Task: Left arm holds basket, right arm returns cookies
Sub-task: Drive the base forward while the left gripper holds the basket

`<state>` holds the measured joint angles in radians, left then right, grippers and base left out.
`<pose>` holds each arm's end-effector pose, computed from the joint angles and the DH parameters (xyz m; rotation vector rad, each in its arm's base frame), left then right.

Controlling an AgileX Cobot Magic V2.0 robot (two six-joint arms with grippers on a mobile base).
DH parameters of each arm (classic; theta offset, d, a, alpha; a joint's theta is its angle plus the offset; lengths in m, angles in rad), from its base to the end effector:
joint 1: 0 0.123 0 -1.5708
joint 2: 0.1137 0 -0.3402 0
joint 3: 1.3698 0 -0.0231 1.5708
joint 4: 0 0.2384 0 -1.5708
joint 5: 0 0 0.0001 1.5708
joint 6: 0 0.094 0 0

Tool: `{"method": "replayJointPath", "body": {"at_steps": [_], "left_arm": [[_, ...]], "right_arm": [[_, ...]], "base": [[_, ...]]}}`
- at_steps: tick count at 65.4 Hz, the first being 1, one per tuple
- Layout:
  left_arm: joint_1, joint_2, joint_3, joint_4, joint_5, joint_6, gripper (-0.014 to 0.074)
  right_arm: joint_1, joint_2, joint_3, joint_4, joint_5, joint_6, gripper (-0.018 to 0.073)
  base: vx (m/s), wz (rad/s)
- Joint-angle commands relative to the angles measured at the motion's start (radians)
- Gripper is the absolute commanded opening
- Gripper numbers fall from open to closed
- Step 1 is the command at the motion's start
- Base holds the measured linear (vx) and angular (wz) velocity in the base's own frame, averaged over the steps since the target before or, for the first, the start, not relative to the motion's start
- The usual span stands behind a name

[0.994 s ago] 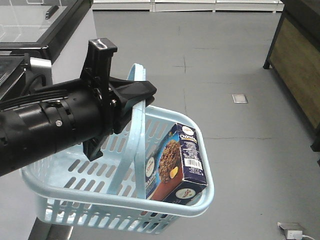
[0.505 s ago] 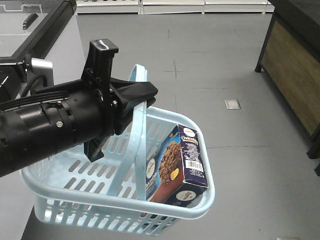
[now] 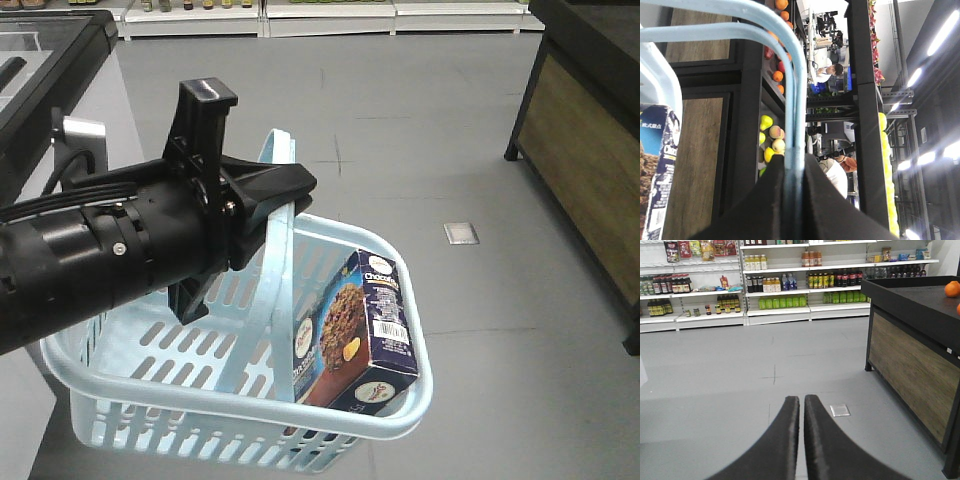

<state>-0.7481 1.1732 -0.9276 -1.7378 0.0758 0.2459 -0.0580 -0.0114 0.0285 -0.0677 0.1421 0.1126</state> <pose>0.1685 -0.1661 0.4212 -0.6834 1.9330 -1.6272 -0.0085 -0.0004 0.1907 0.0923 1.6398 -0.0174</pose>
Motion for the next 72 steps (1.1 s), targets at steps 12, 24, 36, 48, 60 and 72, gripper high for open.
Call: {"method": "replayJointPath", "body": {"at_steps": [12, 24, 36, 48, 60, 72], "left_arm": [[-0.004, -0.022, -0.044, -0.042, 0.021, -0.001, -0.0003], [-0.004, -0.022, -0.044, -0.042, 0.021, -0.001, -0.0003], [-0.004, -0.022, -0.044, -0.042, 0.021, -0.001, -0.0003], [-0.004, -0.022, -0.044, -0.042, 0.021, -0.001, -0.0003], [-0.004, -0.022, -0.044, -0.042, 0.021, -0.001, -0.0003], [-0.004, -0.022, -0.044, -0.042, 0.021, -0.001, -0.0003]], "right_arm": [[0.0, -0.013, 0.018, -0.01, -0.075, -0.004, -0.0003], [0.0, -0.013, 0.018, -0.01, -0.075, -0.004, -0.0003], [0.0, -0.013, 0.018, -0.01, -0.075, -0.004, -0.0003], [0.0, -0.013, 0.018, -0.01, -0.075, -0.004, -0.0003], [0.0, -0.013, 0.018, -0.01, -0.075, -0.004, -0.0003], [0.0, -0.01, 0.017, -0.01, -0.075, -0.004, -0.0003]], "base": [[0.43, -0.03], [0.46, 0.01], [0.48, 0.03], [0.5, 0.06], [0.52, 0.06], [0.54, 0.05]]}}
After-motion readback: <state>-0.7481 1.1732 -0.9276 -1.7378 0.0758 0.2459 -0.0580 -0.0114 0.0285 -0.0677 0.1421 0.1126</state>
